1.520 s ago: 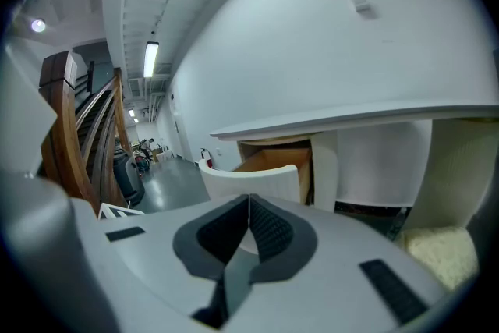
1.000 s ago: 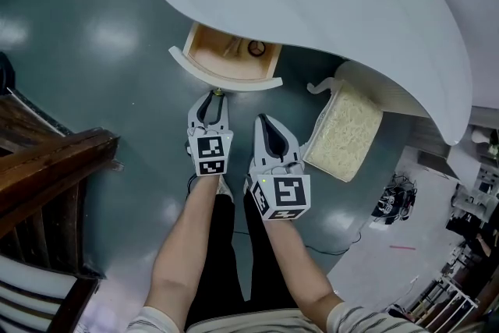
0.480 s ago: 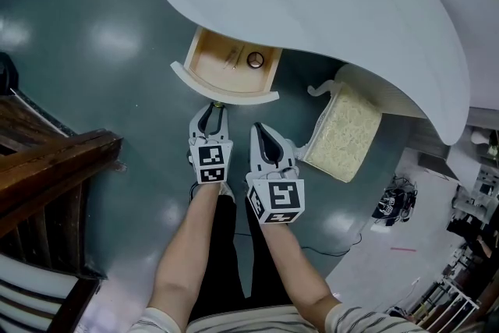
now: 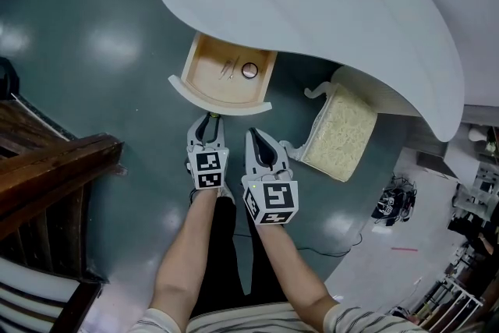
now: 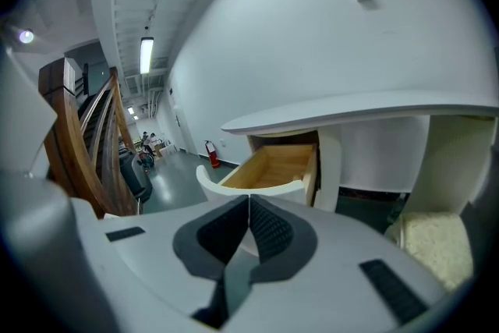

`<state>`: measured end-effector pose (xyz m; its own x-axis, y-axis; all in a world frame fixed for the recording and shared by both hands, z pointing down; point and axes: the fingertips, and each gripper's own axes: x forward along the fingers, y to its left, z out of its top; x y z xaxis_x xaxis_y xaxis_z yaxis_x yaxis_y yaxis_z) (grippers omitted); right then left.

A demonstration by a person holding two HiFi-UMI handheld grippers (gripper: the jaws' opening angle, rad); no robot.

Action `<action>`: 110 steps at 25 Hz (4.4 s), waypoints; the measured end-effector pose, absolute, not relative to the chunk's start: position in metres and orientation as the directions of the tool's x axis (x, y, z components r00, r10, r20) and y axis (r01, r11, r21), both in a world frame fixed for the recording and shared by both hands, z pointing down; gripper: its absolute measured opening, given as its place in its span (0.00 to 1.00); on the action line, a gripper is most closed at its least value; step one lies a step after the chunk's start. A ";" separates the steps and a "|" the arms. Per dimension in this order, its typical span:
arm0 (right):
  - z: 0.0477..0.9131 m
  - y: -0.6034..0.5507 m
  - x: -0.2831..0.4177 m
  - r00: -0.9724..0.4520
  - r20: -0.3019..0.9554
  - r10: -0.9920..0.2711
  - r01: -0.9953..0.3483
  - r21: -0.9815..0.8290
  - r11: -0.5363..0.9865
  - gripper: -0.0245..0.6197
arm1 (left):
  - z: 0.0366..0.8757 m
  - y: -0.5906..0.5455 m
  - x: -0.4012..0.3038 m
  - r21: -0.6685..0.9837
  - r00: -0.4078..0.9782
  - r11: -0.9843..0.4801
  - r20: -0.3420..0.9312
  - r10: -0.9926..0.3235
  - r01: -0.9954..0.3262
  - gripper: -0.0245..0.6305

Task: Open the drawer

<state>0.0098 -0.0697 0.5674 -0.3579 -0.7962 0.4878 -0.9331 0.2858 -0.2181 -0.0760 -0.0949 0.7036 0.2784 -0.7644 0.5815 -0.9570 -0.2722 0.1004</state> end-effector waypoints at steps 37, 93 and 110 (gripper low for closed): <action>0.542 -0.052 0.009 -0.380 0.496 -0.780 -0.925 -0.210 0.317 0.06 | 0.655 -0.057 -0.077 0.139 0.304 -0.274 0.566 -0.767 -0.952 0.05; 0.196 -0.043 0.047 -0.472 0.180 -0.863 -0.882 -0.109 0.459 0.06 | 0.208 -0.032 -0.045 0.077 0.438 -0.431 0.137 -0.889 -0.899 0.05; 0.168 -0.063 0.047 -0.476 0.106 -0.873 -0.879 -0.059 0.472 0.06 | 0.176 -0.049 -0.033 0.044 0.465 -0.463 0.061 -0.883 -0.885 0.05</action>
